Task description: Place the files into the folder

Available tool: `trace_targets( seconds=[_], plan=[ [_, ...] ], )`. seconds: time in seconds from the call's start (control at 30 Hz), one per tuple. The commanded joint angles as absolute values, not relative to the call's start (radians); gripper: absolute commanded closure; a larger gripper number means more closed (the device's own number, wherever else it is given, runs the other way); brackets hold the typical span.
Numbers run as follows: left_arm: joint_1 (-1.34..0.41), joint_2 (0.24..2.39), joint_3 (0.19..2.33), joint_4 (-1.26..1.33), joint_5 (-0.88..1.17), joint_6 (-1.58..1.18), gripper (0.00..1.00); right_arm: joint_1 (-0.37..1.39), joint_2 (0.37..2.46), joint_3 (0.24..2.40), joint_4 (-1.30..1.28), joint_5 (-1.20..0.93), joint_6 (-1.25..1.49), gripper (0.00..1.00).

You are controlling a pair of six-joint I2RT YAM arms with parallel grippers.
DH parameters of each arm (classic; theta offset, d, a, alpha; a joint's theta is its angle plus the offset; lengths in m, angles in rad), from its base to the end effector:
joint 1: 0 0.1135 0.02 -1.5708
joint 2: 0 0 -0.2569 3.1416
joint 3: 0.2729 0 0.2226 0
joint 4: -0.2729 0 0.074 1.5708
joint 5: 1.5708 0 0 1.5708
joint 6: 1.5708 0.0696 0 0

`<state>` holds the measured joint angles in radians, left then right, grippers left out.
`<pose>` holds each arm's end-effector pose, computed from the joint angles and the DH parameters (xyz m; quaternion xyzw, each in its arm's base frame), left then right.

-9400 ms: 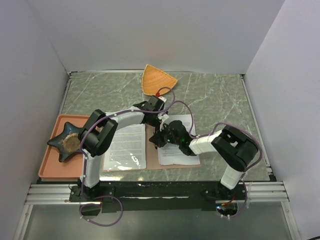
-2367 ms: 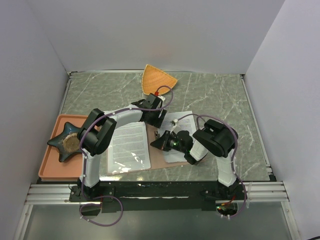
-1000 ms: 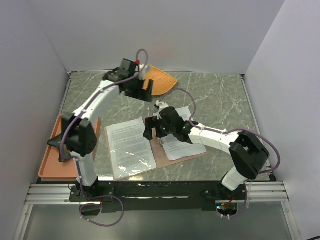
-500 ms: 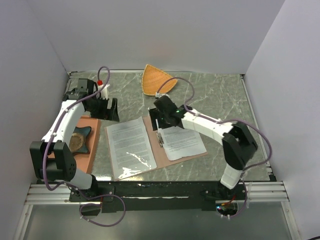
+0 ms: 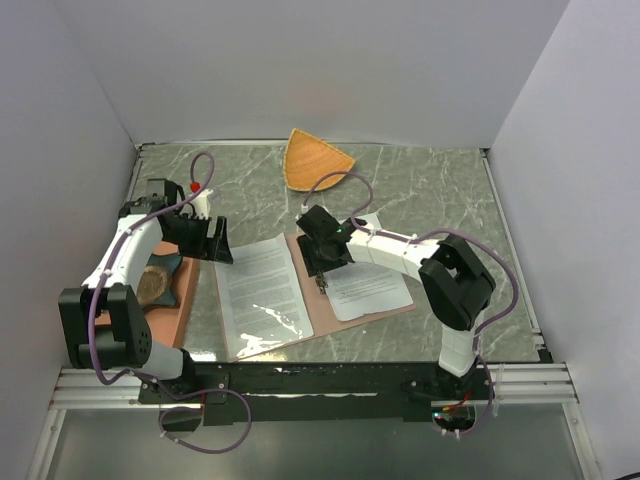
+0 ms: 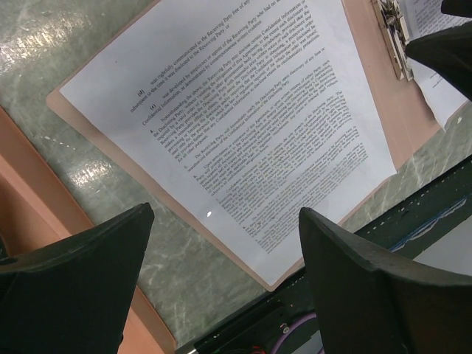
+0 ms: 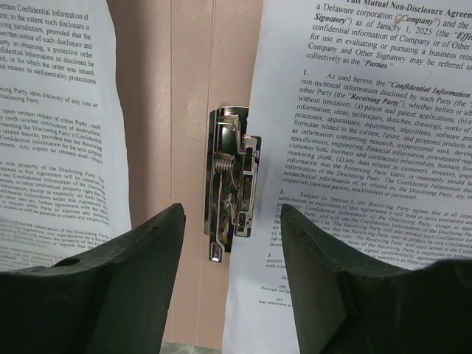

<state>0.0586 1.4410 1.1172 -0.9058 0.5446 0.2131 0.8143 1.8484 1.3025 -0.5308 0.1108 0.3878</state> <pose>0.2554 -0.0211 0.2311 0.1188 0.9428 -0.2405 0.1979 0.2614 0.2657 0.1745 -0.1917 0.9491 0.0938 0.2317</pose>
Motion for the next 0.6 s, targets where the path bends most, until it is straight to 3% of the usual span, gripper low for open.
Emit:
trace_targets(
  seconds=[0.0, 0.57],
  plan=[
    [0.06, 1.394, 1.095, -0.87, 0.584, 0.244, 0.13, 0.828, 1.879, 1.316, -0.529, 0.106, 0.402, 0.41],
    [0.06, 1.355, 1.028, -0.845, 0.535, 0.276, 0.17, 0.868, 1.973, 1.384, -0.551, 0.152, 0.449, 0.48]
  ],
)
